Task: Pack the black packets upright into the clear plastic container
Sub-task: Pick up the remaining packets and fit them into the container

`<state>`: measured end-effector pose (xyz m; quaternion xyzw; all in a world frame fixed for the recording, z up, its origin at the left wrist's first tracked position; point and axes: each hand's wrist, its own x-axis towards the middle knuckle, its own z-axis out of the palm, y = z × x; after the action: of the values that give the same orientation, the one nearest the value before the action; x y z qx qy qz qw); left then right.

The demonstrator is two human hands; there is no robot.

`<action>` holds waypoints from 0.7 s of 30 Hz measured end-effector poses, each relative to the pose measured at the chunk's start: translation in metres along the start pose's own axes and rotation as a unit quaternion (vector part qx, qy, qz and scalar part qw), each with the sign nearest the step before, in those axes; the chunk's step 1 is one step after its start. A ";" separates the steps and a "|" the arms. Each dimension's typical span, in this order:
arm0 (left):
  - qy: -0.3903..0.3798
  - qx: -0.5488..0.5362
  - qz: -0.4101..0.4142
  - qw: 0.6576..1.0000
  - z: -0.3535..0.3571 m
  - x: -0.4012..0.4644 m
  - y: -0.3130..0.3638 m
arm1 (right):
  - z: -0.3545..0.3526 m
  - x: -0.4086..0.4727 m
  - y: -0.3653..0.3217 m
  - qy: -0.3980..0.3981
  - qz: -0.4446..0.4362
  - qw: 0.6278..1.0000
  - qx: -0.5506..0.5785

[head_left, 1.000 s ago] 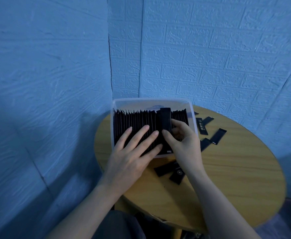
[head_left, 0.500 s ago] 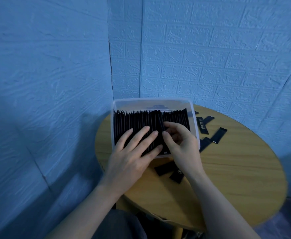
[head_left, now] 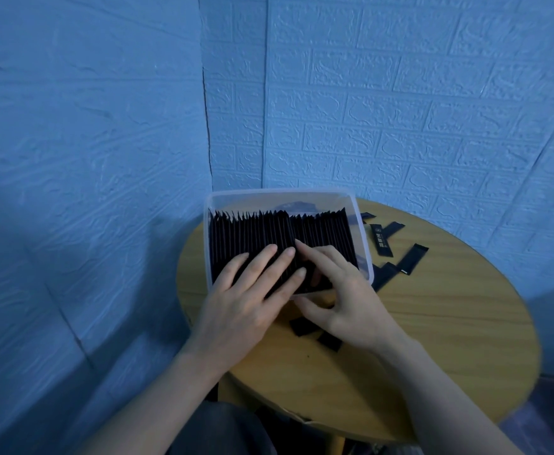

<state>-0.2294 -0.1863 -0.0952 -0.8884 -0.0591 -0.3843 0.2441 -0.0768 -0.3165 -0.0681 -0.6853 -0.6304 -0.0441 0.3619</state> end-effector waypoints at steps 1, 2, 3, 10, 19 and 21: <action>-0.006 0.010 0.004 1.000 0.000 0.001 0.000 | 0.001 0.000 0.000 0.004 -0.009 0.999 -0.039; -0.010 0.017 0.008 1.000 0.000 0.002 0.000 | 0.002 0.000 0.000 0.008 -0.014 0.998 -0.067; -0.013 0.022 0.012 1.000 -0.001 0.003 -0.001 | 0.002 0.001 0.000 0.012 -0.016 0.996 -0.083; -0.016 0.010 0.038 0.999 0.001 0.004 -0.007 | 0.007 -0.003 0.007 0.037 -0.029 0.993 -0.104; -0.047 -0.024 0.054 0.997 0.000 0.009 -0.006 | 0.010 -0.005 0.011 0.067 -0.033 0.990 -0.116; -0.043 -0.027 0.045 0.998 -0.002 0.007 -0.006 | 0.010 -0.006 0.010 0.081 -0.030 0.988 -0.129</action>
<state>-0.2279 -0.1829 -0.0870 -0.9120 -0.0194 -0.3363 0.2341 -0.0728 -0.3151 -0.0831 -0.7014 -0.6081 -0.1914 0.3189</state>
